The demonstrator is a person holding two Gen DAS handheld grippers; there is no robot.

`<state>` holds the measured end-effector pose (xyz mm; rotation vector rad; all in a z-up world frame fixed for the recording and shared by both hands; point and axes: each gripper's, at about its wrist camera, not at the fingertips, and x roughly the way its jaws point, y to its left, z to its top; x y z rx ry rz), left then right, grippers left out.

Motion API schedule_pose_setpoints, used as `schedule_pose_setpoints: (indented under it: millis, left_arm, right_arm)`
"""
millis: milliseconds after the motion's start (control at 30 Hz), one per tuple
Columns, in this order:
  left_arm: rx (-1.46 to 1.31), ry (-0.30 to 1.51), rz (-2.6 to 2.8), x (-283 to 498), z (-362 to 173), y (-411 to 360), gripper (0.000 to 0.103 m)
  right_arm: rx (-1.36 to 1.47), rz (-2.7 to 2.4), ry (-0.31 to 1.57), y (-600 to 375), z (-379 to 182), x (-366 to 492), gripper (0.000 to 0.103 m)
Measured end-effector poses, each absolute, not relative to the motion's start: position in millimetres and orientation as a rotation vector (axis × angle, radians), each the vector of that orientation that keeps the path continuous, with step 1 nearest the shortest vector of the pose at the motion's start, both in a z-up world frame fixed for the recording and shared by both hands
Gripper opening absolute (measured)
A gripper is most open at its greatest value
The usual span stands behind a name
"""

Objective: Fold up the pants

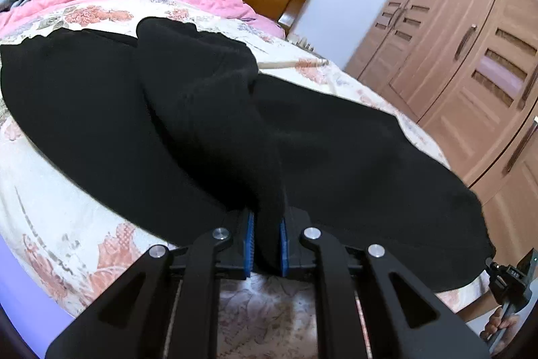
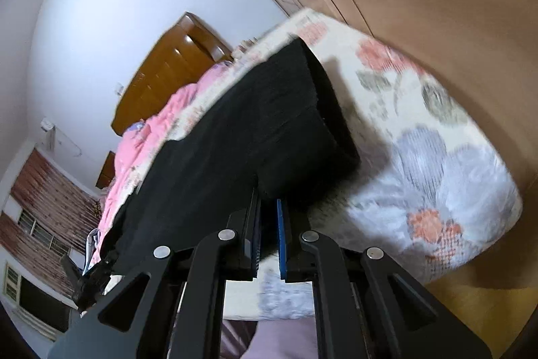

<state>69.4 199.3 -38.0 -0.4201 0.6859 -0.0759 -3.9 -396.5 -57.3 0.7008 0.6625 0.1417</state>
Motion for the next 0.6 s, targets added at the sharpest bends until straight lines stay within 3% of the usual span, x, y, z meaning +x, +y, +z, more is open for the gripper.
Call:
schedule_pose_setpoints:
  millis: [133, 233, 267, 300, 333, 367, 400, 433, 467, 500, 600]
  left_arm:
    - [-0.374, 0.648, -0.069, 66, -22, 193, 0.011]
    - [-0.387, 0.72, -0.046, 73, -42, 194, 0.011]
    - [-0.398, 0.708, -0.049, 71, -46, 196, 0.015]
    - [-0.386, 0.707, -0.05, 70, -45, 196, 0.015]
    - [-0.37, 0.708, -0.05, 71, -43, 196, 0.017]
    - [-0.357, 0.707, -0.045, 71, -41, 196, 0.026]
    - [-0.328, 0.688, -0.004, 67, -35, 195, 0.046]
    - [-0.298, 0.641, 0.048, 60, -26, 196, 0.057]
    - [-0.283, 0.607, 0.08, 54, -21, 195, 0.075]
    - [-0.255, 0.546, 0.129, 46, -11, 193, 0.084]
    - [-0.167, 0.479, 0.086, 41, 12, 170, 0.09]
  right_arm:
    - [0.704, 0.106, 0.72, -397, -81, 3, 0.006]
    - [0.647, 0.086, 0.738, -392, -73, 4, 0.006]
    - [0.587, 0.053, 0.757, -388, -65, 3, 0.027]
    - [0.513, -0.011, 0.77, -383, -56, 1, 0.055]
    - [0.439, -0.073, 0.764, -377, -47, -4, 0.069]
    - [0.365, -0.115, 0.712, -369, -33, -13, 0.081]
    - [0.304, -0.122, 0.661, -359, -21, -19, 0.081]
    - [0.27, -0.114, 0.643, -352, -15, -20, 0.081]
    - [0.216, -0.079, 0.63, -337, -8, -18, 0.081]
    - [0.175, -0.039, 0.624, -322, -3, -14, 0.081]
    - [0.046, 0.084, 0.622, -273, -1, 11, 0.081]
